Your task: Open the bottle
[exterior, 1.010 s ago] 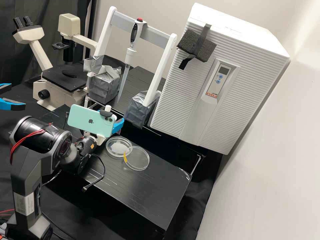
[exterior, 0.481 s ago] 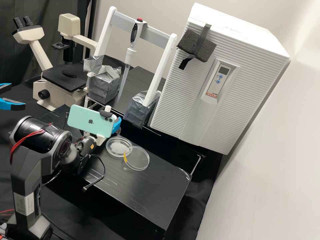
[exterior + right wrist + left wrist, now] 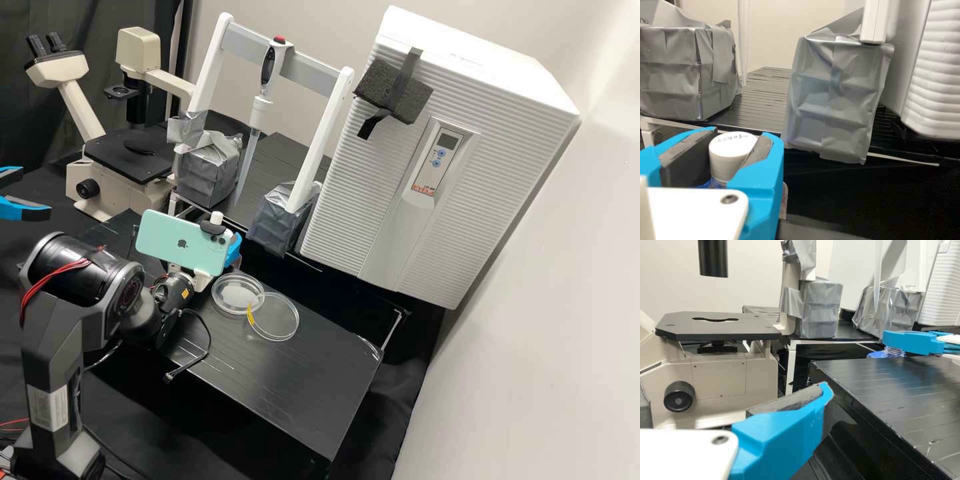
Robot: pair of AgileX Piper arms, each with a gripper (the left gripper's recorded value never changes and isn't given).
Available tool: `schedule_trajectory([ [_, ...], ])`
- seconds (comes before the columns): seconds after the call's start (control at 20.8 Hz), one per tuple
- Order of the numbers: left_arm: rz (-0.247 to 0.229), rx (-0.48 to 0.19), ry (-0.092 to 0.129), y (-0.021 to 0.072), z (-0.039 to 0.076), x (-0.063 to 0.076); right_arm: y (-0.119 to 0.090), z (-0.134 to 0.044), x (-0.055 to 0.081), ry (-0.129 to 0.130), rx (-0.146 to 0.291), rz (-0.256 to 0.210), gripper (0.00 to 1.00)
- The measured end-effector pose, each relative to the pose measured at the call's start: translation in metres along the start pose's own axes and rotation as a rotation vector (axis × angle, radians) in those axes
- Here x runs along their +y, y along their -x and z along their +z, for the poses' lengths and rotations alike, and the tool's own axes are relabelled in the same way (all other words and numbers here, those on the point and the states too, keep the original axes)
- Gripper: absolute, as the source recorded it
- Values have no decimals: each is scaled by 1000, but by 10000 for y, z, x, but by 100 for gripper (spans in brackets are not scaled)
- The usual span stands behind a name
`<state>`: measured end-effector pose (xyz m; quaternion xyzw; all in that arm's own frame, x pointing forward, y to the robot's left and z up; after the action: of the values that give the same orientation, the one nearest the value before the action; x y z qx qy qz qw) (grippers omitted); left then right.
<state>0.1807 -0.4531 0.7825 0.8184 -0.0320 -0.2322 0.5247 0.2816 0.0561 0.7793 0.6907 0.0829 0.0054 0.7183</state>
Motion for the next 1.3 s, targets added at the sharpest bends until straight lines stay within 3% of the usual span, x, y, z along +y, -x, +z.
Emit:
schedule_trajectory([
  [0.34, 0, 0, 0, 0, 0, 0, 2, -5, 5, 0, 2, 2, 0],
  [0.63, -1, -7, 1, -6, 14, -4, 77, -85, 92, 0, 38, 42, 0],
  [0.82, -5, -15, 1, -11, 29, -9, 150, -92, 93, 3, 45, 42, 0],
  [1.06, -6, -19, 1, -13, 35, -12, 299, -75, 82, 10, 48, 23, 0],
  [1.3, -10, -31, 1, -20, 57, -20, 506, -94, 138, 8, 97, 55, 0],
])
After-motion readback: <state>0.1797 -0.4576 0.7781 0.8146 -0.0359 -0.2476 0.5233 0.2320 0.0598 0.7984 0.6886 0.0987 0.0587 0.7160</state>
